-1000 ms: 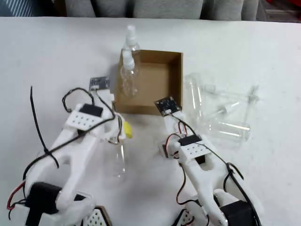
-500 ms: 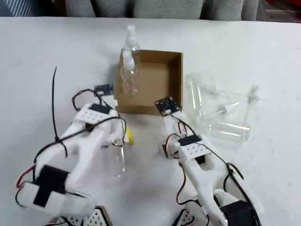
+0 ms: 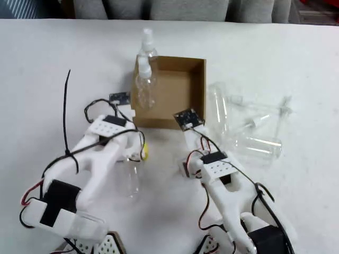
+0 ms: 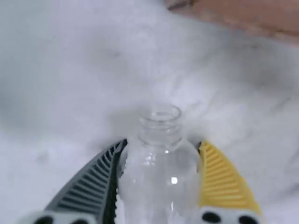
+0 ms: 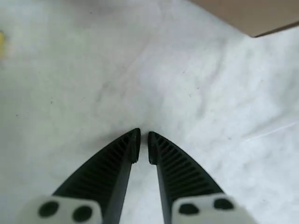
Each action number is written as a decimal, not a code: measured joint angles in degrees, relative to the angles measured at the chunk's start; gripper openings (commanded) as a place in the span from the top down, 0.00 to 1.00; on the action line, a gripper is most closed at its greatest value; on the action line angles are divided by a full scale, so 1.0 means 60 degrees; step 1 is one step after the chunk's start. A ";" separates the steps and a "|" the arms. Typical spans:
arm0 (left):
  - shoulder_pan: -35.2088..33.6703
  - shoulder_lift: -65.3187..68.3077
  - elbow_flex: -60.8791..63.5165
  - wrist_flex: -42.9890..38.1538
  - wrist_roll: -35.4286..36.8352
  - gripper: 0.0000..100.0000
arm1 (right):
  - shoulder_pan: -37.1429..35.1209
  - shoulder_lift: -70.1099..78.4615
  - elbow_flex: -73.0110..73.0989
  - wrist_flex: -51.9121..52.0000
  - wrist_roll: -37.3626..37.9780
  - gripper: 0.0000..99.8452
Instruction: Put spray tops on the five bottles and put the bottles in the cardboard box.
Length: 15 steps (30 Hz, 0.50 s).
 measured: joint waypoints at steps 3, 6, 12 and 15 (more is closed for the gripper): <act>0.0000 0.0000 0.0000 0.0000 -0.0527 0.98 | 0.0000 0.0000 0.0000 0.0000 0.0000 0.98; 0.0000 0.0000 0.0000 0.0000 -0.0952 0.98 | 0.0000 0.0000 0.0000 0.0000 0.0000 0.98; 0.0000 -0.0674 0.0073 0.0015 -0.1802 0.98 | 0.0000 0.0000 0.0000 0.0000 0.0000 0.98; -0.0029 -0.1451 0.0498 0.0015 -0.2110 0.98 | 0.0015 0.0000 0.0000 0.0000 0.0059 0.98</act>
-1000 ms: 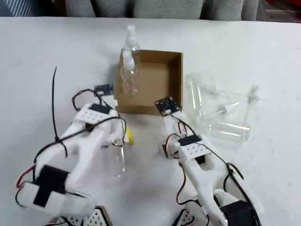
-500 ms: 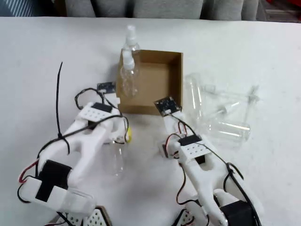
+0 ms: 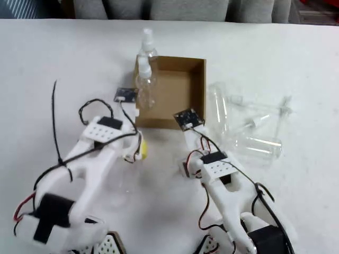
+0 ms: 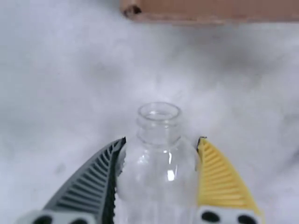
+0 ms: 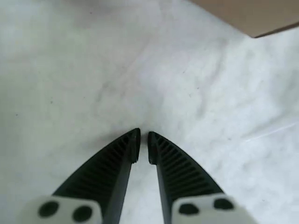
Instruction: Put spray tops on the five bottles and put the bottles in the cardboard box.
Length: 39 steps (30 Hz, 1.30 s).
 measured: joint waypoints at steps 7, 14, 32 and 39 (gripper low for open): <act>-0.0088 -0.1143 0.0234 0.0000 -0.0059 0.98 | 0.1392 -0.0586 -0.0220 0.0484 0.1421 0.98; -0.0938 -0.1319 0.0234 0.0000 -0.0088 0.98 | 0.3136 -0.1128 -0.0366 0.1143 0.1758 0.98; -0.1641 -0.1319 0.0234 -0.0645 -0.0117 0.98 | 0.5788 -0.1099 -0.3897 0.5099 0.2315 0.98; -0.1641 -0.1319 0.0425 -0.0733 -0.0132 0.98 | 0.5744 -0.1011 -0.4117 0.4176 0.2212 0.98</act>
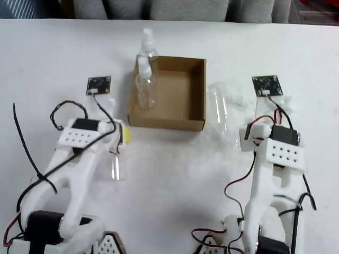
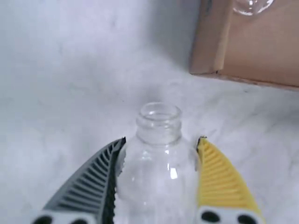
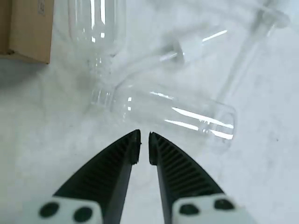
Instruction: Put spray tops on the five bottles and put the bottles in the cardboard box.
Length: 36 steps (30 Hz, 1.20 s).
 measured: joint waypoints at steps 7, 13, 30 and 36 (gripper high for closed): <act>0.0000 0.0000 0.0117 -0.0278 0.0000 0.98 | 0.0337 0.1905 -0.1597 -0.0469 -0.0425 0.98; -0.0073 0.0000 0.0117 -0.0308 0.0000 0.98 | 0.1289 0.4689 -0.4249 -0.0234 -0.1187 0.98; -0.0059 0.0000 0.0117 -0.0308 0.0000 0.98 | 0.2007 1.2234 -1.3451 0.1685 -0.1582 0.98; -0.0059 0.0000 0.0117 -0.0308 0.0000 0.98 | 0.2212 1.3919 -1.6396 0.2667 -0.3414 0.90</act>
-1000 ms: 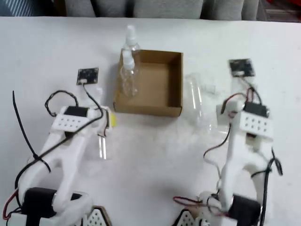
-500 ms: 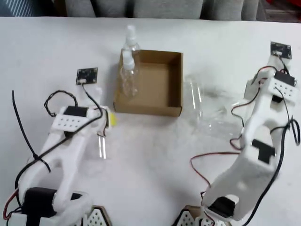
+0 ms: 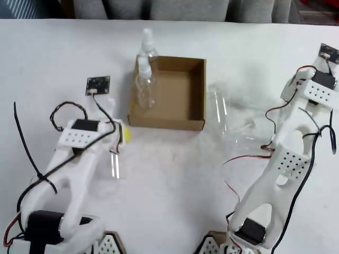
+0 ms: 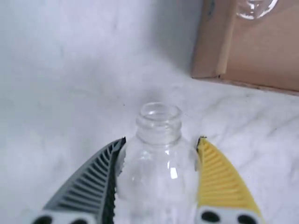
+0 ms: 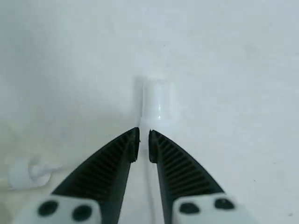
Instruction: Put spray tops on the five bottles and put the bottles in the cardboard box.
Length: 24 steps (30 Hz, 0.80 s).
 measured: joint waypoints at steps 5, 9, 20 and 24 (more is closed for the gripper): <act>-0.0015 0.0000 0.0000 0.0000 0.0000 0.98 | 0.0059 0.1026 -0.1802 0.0703 -0.0205 0.90; 0.0000 0.0000 0.0000 0.0000 0.0000 0.98 | 0.0029 0.1685 -0.2593 0.0850 -0.0205 0.90; 0.0000 0.0000 0.0000 0.0000 0.0000 0.98 | 0.0029 0.2681 -0.3136 0.0850 -0.0205 0.90; 0.0000 0.0000 0.0000 0.0000 0.0000 0.98 | 0.0073 0.2681 -0.3136 0.0850 -0.0205 0.99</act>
